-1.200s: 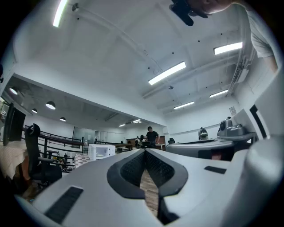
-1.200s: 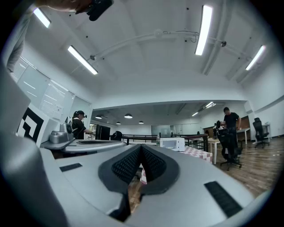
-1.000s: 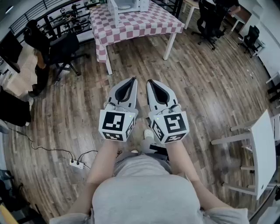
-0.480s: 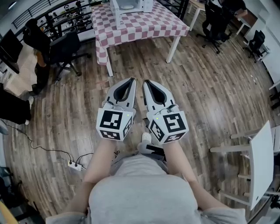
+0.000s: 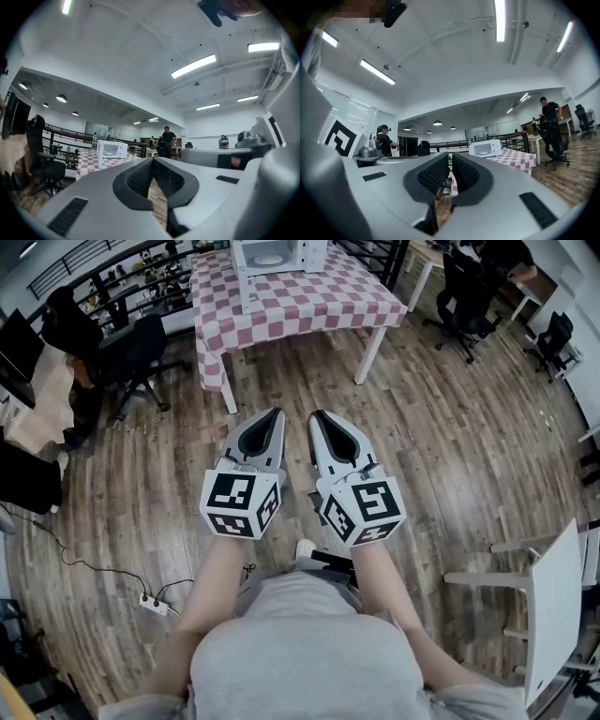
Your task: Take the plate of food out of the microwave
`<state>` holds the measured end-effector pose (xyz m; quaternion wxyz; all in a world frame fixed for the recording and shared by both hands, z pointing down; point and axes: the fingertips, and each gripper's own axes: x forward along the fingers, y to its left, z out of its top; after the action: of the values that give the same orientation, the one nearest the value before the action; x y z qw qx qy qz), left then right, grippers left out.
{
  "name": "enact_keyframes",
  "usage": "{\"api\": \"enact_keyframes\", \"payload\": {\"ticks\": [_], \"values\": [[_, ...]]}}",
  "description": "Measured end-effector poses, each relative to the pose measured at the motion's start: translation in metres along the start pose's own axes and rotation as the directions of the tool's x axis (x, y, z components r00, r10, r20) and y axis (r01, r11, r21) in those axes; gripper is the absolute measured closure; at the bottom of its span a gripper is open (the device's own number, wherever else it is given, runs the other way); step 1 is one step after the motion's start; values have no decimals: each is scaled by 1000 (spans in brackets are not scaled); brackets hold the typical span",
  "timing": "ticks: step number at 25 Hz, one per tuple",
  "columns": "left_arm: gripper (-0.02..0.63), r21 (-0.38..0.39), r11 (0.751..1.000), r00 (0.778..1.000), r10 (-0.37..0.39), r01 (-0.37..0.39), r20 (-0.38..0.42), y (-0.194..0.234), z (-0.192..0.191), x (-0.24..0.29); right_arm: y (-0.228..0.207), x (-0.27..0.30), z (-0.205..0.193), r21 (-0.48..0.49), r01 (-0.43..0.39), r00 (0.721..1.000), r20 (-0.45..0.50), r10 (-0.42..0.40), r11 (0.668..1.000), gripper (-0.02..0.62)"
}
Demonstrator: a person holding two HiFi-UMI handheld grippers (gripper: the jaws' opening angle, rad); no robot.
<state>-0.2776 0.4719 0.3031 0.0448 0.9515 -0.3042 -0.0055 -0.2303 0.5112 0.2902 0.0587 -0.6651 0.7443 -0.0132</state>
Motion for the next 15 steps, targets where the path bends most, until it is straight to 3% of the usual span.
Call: {"api": "enact_keyframes", "payload": {"ticks": [7, 11, 15], "values": [[603, 45, 998, 998, -32, 35, -62, -11, -2, 46, -27, 25, 3, -69, -75, 997, -38, 72, 995, 566], [603, 45, 999, 997, 2, 2, -78, -9, -8, 67, -49, 35, 3, -93, -81, 995, -65, 75, 992, 566], [601, 4, 1000, 999, 31, -30, -41, -4, -6, 80, -64, 45, -9, -74, -77, 989, -129, 67, 994, 568]]}}
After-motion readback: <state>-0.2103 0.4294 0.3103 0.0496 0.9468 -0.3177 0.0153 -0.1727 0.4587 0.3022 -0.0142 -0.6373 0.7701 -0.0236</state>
